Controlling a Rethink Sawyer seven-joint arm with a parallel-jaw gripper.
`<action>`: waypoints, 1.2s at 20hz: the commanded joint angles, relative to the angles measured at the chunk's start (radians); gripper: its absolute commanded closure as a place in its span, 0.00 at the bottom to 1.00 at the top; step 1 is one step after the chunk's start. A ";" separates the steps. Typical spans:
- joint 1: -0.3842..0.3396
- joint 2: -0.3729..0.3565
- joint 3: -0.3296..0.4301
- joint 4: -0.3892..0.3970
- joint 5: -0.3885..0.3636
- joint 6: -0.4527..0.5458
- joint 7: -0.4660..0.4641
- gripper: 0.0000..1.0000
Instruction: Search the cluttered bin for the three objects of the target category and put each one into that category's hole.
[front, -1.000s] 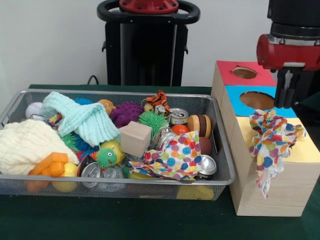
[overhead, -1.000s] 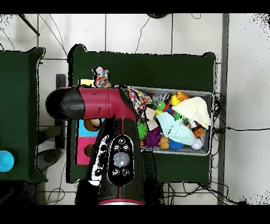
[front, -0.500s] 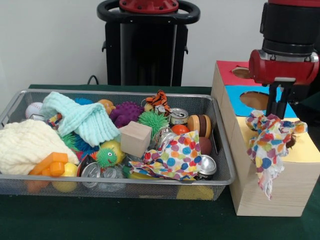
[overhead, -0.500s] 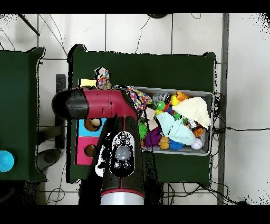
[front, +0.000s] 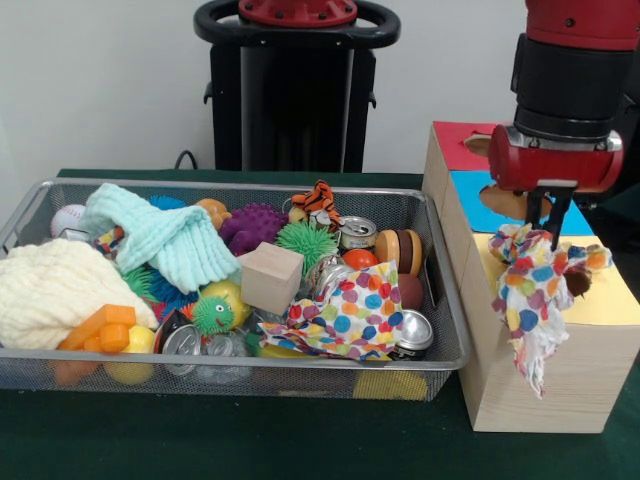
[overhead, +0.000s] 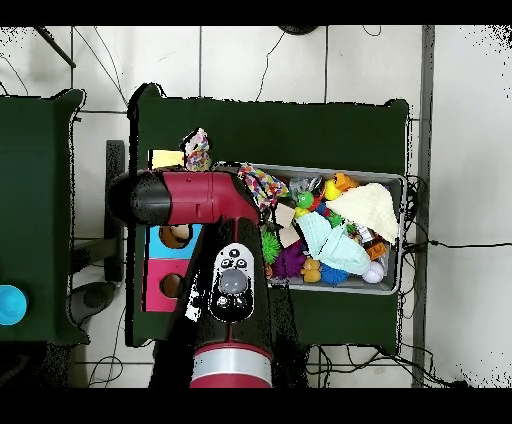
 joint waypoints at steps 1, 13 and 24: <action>-0.006 0.060 0.043 0.034 0.025 -0.043 0.191 1.00; 0.020 0.111 0.062 0.034 0.072 -0.091 0.217 1.00; 0.053 0.134 0.062 0.022 0.128 -0.098 0.235 1.00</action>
